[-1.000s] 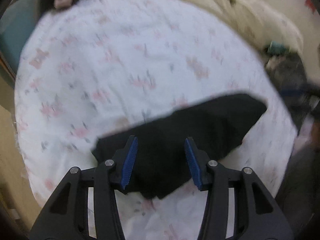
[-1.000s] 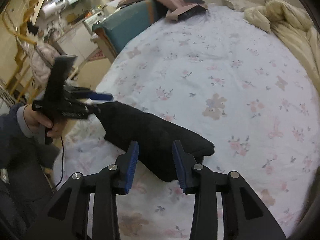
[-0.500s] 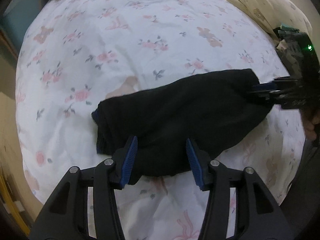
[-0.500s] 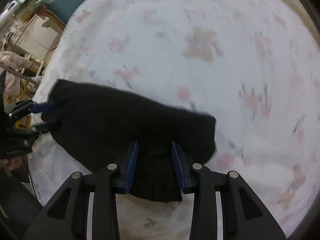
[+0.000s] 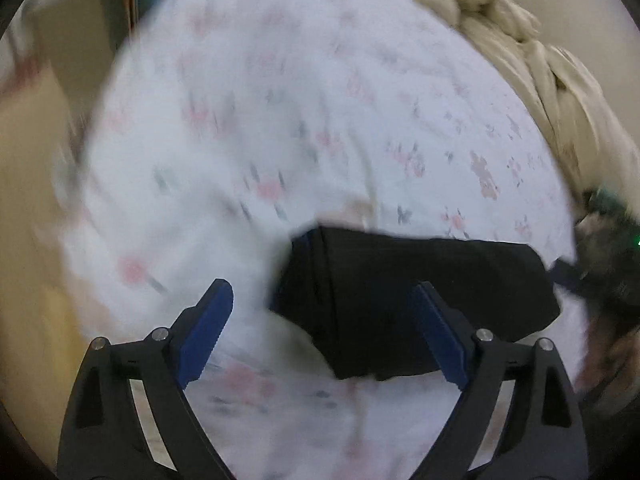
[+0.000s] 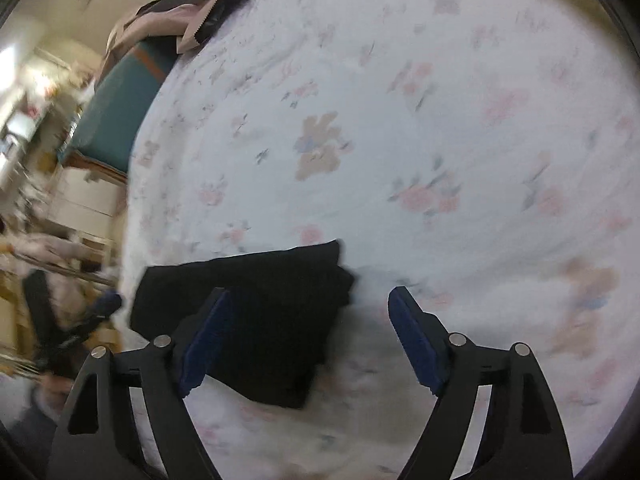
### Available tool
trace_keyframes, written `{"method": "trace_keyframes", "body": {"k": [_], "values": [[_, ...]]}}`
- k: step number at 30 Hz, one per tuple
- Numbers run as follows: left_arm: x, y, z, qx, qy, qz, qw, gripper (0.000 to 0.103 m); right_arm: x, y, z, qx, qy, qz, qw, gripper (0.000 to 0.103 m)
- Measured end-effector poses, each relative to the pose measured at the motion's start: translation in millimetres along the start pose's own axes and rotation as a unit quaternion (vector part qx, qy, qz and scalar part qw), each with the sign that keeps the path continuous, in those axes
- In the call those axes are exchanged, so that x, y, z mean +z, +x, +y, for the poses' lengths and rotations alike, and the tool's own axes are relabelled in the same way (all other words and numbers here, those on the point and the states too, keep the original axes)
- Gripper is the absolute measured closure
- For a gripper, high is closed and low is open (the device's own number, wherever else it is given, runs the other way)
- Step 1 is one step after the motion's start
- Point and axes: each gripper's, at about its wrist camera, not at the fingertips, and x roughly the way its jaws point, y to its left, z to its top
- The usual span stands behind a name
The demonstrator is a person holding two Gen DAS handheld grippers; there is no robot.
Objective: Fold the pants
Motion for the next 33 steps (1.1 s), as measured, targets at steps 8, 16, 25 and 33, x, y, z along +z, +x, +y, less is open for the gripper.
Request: {"method": "trace_keyframes", "body": {"k": [8, 16, 25, 33], "values": [[-24, 35, -40, -0.033, 0.081, 0.020, 0.9960, 0.045, -16, 52, 25, -0.030, -0.055, 0.058, 0.996, 0.021], [12, 4, -42, -0.062, 0.079, -0.024, 0.9946, 0.083, 9, 39, 51, 0.026, -0.088, 0.002, 0.996, 0.079], [125, -11, -60, -0.051, 0.110, -0.112, 0.9864, 0.083, 119, 28, 98, 0.048, -0.157, -0.078, 0.983, 0.080], [239, 44, -50, -0.012, 0.112, -0.153, 0.9818, 0.083, 238, 86, 122, 0.016, -0.191, -0.097, 0.977, 0.080]]}}
